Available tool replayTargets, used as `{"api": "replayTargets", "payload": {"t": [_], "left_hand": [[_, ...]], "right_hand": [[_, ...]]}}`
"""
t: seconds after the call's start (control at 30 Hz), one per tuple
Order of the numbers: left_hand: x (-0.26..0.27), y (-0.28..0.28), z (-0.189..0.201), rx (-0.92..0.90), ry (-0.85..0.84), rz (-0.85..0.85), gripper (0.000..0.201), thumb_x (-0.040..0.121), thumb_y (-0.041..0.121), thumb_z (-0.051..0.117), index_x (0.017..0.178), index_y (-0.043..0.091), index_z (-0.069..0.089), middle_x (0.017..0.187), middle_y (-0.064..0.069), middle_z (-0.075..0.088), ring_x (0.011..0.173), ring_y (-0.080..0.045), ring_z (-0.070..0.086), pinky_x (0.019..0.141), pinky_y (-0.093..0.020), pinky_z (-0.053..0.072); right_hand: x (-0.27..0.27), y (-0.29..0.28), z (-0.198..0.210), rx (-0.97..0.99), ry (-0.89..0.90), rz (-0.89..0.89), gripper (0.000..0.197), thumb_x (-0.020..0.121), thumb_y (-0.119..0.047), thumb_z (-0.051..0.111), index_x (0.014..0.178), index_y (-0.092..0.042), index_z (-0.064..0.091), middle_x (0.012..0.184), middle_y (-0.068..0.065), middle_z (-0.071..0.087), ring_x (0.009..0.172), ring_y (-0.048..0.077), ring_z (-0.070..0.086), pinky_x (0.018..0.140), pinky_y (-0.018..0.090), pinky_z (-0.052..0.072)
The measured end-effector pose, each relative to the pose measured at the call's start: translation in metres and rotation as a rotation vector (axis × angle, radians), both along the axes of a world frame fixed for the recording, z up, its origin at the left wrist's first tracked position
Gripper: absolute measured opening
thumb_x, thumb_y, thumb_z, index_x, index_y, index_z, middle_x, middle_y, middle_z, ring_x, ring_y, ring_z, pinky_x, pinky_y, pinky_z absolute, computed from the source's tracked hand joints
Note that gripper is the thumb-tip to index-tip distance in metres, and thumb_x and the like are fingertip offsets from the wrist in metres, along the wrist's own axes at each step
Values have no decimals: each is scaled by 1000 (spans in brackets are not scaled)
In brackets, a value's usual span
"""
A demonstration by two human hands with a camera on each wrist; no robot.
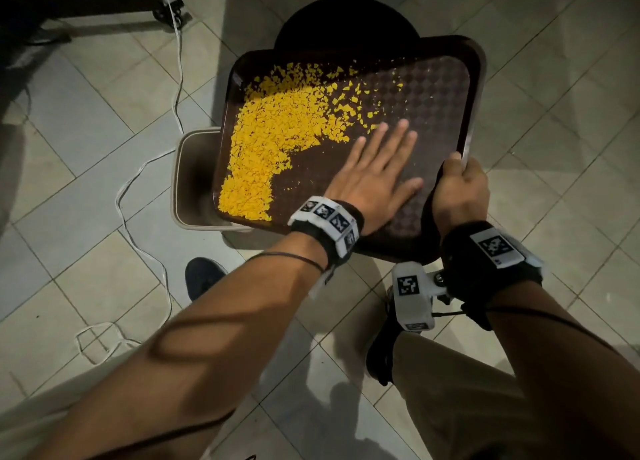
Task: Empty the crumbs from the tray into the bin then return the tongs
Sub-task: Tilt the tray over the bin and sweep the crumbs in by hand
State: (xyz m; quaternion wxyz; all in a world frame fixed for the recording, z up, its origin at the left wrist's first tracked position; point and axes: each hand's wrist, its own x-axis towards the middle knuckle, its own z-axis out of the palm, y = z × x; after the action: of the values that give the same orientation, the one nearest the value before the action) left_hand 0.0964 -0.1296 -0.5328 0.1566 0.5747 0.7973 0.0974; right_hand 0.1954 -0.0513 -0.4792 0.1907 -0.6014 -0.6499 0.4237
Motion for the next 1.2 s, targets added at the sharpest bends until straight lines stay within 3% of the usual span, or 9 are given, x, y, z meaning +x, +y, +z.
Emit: {"api": "replayTargets", "payload": {"t": [0.1, 0.27, 0.4, 0.6, 0.77, 0.87, 1.0, 1.1, 1.2], "left_hand": [[-34, -20, -11, -83, -31, 139, 76, 97, 64, 5, 155, 19, -15, 162, -1, -22, 149, -19, -19, 122, -43, -4], [-61, -70, -23, -169, -127, 330, 77, 98, 64, 11, 155, 17, -12, 162, -1, -22, 149, -18, -17, 123, -41, 0], [-32, -60, -7, -77, -53, 172, 68, 103, 53, 15, 157, 18, -5, 164, -1, -15, 150, -19, -13, 123, -40, 2], [3, 25, 19, 56, 102, -203, 61, 103, 38, 24, 157, 15, 8, 166, -4, 1, 152, -25, 0, 122, -44, 8], [-41, 53, 22, 19, 35, -20, 69, 101, 54, 14, 157, 17, -3, 165, -3, -10, 151, -22, -9, 122, -45, 1], [-72, 26, 4, -58, 8, 127, 76, 96, 65, 5, 156, 20, -11, 164, 0, -16, 150, -18, -14, 122, -44, -2], [-87, -18, -14, -168, -4, 279, 77, 96, 65, 2, 155, 18, -12, 163, 0, -20, 150, -18, -16, 122, -43, -2], [-71, -20, -6, -111, 35, 238, 72, 100, 59, 7, 157, 17, -6, 164, -1, -14, 151, -20, -13, 123, -42, -2], [-41, 5, 11, 13, 74, 7, 65, 103, 51, 15, 157, 18, 0, 165, -1, -7, 152, -22, -7, 122, -44, 3]], "right_hand": [[-1, -1, 1, -25, 4, -2, 38, 102, -34, 32, 118, -9, 54, 116, 11, 61, 105, 28, 55, 91, 32, 43], [1, -1, 3, -60, 5, 11, 35, 103, -34, 30, 114, -10, 54, 95, 3, 54, 87, 22, 51, 82, 33, 42], [0, -2, 5, -69, 8, 23, 36, 103, -35, 29, 114, -11, 53, 98, 3, 53, 91, 23, 50, 86, 33, 41], [-2, -2, 3, -38, 21, -7, 33, 101, -34, 33, 109, -13, 57, 99, 3, 56, 91, 21, 51, 80, 26, 36], [-1, -1, 2, 25, 13, -17, 36, 101, -35, 33, 111, -11, 58, 103, 9, 61, 92, 25, 54, 82, 29, 41], [0, 0, 2, -13, -2, -9, 36, 102, -36, 31, 108, -12, 57, 94, 3, 55, 87, 21, 50, 80, 30, 40], [1, -1, 3, -40, -5, 6, 37, 103, -36, 29, 111, -11, 56, 94, 2, 54, 88, 23, 51, 80, 32, 40], [0, -1, 4, -53, 1, 15, 37, 103, -36, 28, 114, -12, 55, 95, 0, 52, 87, 20, 48, 79, 28, 36], [-1, -1, 3, -43, 0, 14, 38, 103, -36, 29, 115, -11, 55, 99, 5, 55, 90, 22, 50, 80, 28, 36]]}}
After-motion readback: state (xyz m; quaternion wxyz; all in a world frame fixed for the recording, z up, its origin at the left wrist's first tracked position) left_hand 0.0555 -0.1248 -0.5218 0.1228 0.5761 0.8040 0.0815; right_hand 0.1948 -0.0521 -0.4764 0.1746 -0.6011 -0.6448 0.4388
